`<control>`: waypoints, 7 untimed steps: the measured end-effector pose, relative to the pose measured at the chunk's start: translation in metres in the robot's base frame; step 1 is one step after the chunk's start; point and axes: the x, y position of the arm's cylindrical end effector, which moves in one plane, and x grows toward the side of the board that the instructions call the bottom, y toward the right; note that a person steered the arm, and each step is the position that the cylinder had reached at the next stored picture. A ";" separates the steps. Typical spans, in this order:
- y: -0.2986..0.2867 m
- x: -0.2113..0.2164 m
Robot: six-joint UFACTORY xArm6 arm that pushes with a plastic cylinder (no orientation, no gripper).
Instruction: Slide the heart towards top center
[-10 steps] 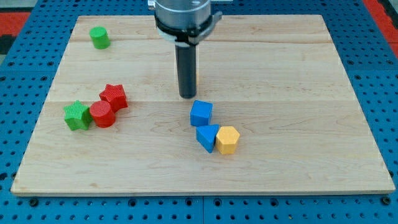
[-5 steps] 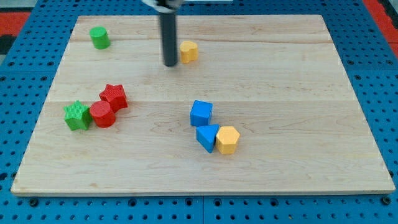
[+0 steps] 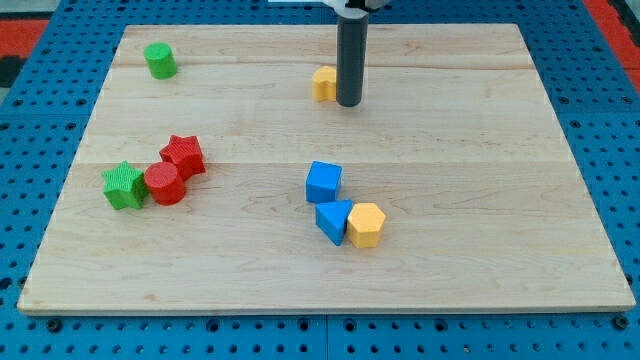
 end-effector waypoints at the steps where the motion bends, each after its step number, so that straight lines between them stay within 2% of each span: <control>1: -0.030 -0.026; 2: -0.022 0.004; 3: -0.074 0.009; 5: -0.023 -0.042; 6: -0.011 -0.009; 7: -0.011 -0.007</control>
